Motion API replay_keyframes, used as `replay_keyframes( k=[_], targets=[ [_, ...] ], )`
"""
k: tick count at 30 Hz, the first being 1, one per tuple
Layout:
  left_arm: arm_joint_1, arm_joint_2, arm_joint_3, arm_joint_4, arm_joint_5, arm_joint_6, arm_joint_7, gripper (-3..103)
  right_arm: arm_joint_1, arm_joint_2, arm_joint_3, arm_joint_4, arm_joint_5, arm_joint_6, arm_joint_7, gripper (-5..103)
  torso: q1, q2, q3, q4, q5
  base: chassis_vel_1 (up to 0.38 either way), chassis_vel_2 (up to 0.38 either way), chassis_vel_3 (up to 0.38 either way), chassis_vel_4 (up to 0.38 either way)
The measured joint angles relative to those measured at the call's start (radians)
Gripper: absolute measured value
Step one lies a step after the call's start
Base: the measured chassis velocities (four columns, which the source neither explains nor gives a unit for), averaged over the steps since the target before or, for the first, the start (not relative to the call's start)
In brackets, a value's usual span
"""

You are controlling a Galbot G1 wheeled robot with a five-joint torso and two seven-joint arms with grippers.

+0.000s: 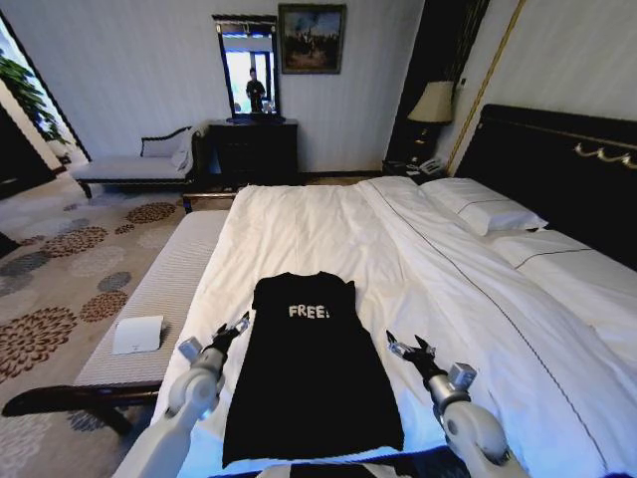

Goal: Fold the clothes on the bed.

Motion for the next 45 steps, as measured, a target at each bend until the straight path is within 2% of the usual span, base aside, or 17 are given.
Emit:
replay_keyframes(
  k=[6,7,8,10,11,14,16,20,30,32,41,45],
  targets=[
    [-0.082,-0.038,0.012,0.109,-0.071,0.008,0.014,89,-0.021,0.0,0.008,0.008,0.022,-0.009,0.014,100,0.0,0.0,0.0,0.0,0.0,0.0,0.0,0.0,0.0],
    [-0.096,-0.044,0.012,0.135,-0.084,0.009,0.017,81,-0.027,-0.003,0.01,0.01,0.024,-0.01,0.015,100,0.0,0.0,0.0,-0.0001,0.0,0.0,0.0,0.0,0.0],
    [-0.111,-0.052,0.012,0.164,-0.099,0.01,0.02,81,-0.034,-0.008,0.012,0.01,0.026,-0.011,0.017,100,0.0,0.0,0.0,-0.0001,0.0002,0.0,0.0,0.0,0.0],
    [-0.132,-0.064,0.015,0.208,-0.111,0.011,0.028,71,-0.039,-0.017,0.013,0.009,0.026,-0.011,0.019,100,0.0,0.0,0.0,0.0001,0.0,0.0,0.0,0.0,0.0],
    [-0.132,-0.064,0.015,0.208,-0.111,0.011,0.028,71,-0.039,-0.017,0.013,0.009,0.026,-0.011,0.019,100,0.0,0.0,0.0,0.0001,0.0,0.0,0.0,0.0,0.0],
    [-0.149,-0.081,0.021,0.248,-0.117,0.015,0.043,56,-0.042,-0.027,0.02,0.008,0.036,-0.018,0.024,100,0.0,0.0,0.0,0.0001,0.0,0.0,0.0,0.0,0.0],
    [-0.152,-0.086,0.021,0.256,-0.119,0.017,0.046,56,-0.044,-0.03,0.024,0.008,0.041,-0.018,0.025,100,0.0,0.0,0.0,0.0001,0.0002,0.0,0.0,0.0,0.0],
    [-0.166,-0.106,0.021,0.29,-0.133,0.02,0.059,38,-0.053,-0.041,0.04,0.008,0.056,-0.022,0.027,100,0.0,0.0,0.0,0.0001,0.0002,0.0,0.0,0.0,0.0],
    [-0.187,-0.132,0.011,0.321,-0.159,0.013,0.06,31,-0.058,-0.088,0.056,0.007,0.085,-0.038,0.033,100,0.0,0.0,0.0,0.0,0.0001,0.0,0.0,0.0,0.0],
    [-0.184,-0.134,0.002,0.328,-0.17,0.013,0.071,37,-0.057,-0.114,0.058,0.009,0.095,-0.047,0.04,100,0.0,0.0,0.0,0.0001,0.0003,0.0,0.0,0.0,0.0],
    [-0.205,-0.157,-0.004,0.384,-0.181,0.009,0.099,40,-0.049,-0.167,0.07,0.029,0.142,-0.076,0.067,100,0.0,0.0,0.0,0.0001,0.0002,0.0,0.0,0.0,0.0],
    [-0.209,-0.154,0.006,0.4,-0.173,0.002,0.116,37,-0.063,-0.17,0.073,0.034,0.139,-0.077,0.068,100,0.0,0.0,0.0,0.0001,0.0001,0.0,0.0,0.0,0.0]
  ],
)
